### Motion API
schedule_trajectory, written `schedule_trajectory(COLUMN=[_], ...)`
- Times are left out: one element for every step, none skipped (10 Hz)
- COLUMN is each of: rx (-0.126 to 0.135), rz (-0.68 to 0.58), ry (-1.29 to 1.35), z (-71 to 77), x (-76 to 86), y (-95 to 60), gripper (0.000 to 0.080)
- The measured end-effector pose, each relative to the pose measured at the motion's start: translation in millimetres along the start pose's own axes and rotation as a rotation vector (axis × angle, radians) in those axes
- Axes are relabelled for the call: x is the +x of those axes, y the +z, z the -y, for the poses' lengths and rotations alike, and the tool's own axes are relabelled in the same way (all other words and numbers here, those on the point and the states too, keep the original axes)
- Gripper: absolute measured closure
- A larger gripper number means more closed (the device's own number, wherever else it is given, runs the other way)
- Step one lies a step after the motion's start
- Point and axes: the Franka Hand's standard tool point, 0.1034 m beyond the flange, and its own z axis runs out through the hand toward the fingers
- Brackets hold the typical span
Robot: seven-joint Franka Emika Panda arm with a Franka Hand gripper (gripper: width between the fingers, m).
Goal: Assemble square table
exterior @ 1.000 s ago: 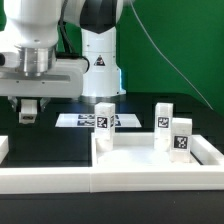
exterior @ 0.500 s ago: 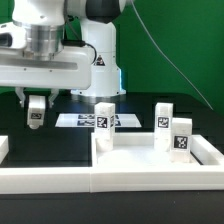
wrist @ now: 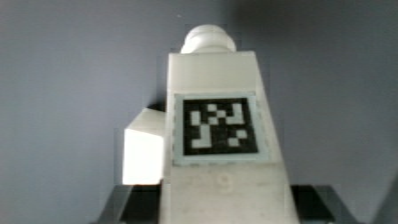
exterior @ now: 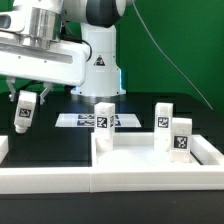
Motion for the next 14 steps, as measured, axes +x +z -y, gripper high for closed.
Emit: schedule_trajectory(rx=[0.013,0.031,0.041,0.051,0.052,0.052,0.052,0.052,0.055,0.074,0.085,0.087,0.087,0.081], rz=[-0.006,-0.001,-0.001,0.004,0.002,0.008,0.01,0.01,0.013,0.029,0.02,-0.005,-0.036,-0.013], ry=[0.038,0.053,0.073,0.131,0.13,0.116,0.117,0.116,0.112,0.107,0.099,0.083,0.057,-0.01], z=[10.5,20.4,26.3,34.4,40.5,38.4,38.2,38.7,38.9,42.0,50.3,62.1,70.1,80.0], x=[7.6,17.3,28.2,40.1,49.6,45.2,44.5,44.7,44.3,47.3,61.7,79.7,100.9,115.7], y=[-4.1,-8.7,-11.6,-14.7,-16.8,-14.6,-14.0,-14.0,-14.2,-17.7,-25.3,-32.6,-41.7,-49.1], gripper=[0.0509,0.0509,0.0509,0.0509,0.0509,0.0509,0.0509,0.0509,0.0509,0.0509,0.0509,0.0509,0.0509,0.0509])
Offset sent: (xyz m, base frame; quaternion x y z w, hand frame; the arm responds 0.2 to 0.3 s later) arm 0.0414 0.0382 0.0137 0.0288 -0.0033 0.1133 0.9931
